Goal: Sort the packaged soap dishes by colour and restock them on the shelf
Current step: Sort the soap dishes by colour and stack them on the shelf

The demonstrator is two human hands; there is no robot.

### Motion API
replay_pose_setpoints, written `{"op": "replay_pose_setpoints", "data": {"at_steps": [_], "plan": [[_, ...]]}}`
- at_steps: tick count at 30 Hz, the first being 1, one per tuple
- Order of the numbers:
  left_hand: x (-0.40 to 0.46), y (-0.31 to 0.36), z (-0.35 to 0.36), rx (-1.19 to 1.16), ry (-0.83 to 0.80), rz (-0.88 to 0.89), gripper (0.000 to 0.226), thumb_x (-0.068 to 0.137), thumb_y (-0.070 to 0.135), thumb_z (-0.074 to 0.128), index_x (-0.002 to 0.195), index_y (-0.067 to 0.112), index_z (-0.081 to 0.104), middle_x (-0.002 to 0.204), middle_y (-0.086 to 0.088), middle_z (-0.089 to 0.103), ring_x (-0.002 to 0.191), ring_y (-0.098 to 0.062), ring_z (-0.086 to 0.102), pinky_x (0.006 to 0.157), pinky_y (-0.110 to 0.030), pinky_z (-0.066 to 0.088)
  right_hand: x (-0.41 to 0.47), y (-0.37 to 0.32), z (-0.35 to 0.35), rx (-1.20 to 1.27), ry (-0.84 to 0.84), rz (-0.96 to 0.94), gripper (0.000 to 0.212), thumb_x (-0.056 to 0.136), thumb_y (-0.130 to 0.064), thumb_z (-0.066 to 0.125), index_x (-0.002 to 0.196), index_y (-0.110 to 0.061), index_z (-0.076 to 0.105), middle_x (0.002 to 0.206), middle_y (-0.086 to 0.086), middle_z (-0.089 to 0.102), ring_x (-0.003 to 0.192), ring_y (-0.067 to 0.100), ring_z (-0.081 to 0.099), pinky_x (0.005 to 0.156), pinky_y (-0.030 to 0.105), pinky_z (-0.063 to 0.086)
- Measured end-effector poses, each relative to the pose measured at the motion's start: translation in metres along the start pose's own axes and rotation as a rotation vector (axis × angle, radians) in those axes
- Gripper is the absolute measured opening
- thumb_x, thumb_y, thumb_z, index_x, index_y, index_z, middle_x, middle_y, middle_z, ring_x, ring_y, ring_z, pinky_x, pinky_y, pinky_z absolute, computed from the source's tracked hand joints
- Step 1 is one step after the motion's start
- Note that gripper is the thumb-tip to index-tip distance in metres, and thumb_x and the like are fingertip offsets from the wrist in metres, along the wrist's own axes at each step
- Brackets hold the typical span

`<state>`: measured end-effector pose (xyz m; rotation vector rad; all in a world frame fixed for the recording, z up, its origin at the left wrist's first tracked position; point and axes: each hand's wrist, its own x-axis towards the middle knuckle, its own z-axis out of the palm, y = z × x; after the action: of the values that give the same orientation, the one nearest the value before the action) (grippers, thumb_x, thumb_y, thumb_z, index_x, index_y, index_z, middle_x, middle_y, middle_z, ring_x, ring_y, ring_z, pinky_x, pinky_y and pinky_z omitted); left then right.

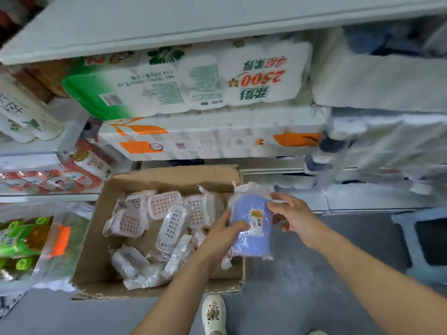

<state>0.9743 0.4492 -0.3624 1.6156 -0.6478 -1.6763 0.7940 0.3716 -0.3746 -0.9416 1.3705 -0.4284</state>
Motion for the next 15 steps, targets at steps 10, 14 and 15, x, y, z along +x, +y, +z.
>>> {"op": "replay_pose_setpoints", "data": {"at_steps": [10,14,15], "plan": [[0.016,0.025,0.27,-0.015,-0.245,-0.032,0.044,0.079,0.008,0.061,0.122,0.017,0.06,0.112,-0.018,0.071,0.096,-0.037,0.07,0.076,-0.047,0.057,-0.099,0.032,-0.256,0.155,0.112,-0.101,0.054,0.084,-0.026,0.073,0.128,-0.047,0.049,0.105,-0.001,0.072,0.086,0.019,0.069,0.069,0.036,0.051],[0.021,0.035,0.383,0.104,-0.376,-0.021,0.045,0.075,0.014,0.061,0.119,0.017,0.062,0.104,-0.013,0.074,0.086,-0.031,0.071,0.069,-0.036,0.055,-0.134,0.054,-0.346,0.198,0.239,-0.14,0.059,0.082,-0.029,0.077,0.124,-0.056,0.046,0.104,0.002,0.072,0.094,0.021,0.071,0.07,0.036,0.054],[0.024,0.036,0.408,0.13,-0.4,-0.015,0.047,0.072,0.016,0.06,0.12,0.017,0.062,0.103,-0.013,0.074,0.085,-0.03,0.071,0.07,-0.037,0.054,-0.142,0.06,-0.365,0.225,0.263,-0.154,0.059,0.082,-0.027,0.077,0.121,-0.058,0.045,0.103,0.003,0.073,0.09,0.019,0.071,0.066,0.033,0.054]]}}
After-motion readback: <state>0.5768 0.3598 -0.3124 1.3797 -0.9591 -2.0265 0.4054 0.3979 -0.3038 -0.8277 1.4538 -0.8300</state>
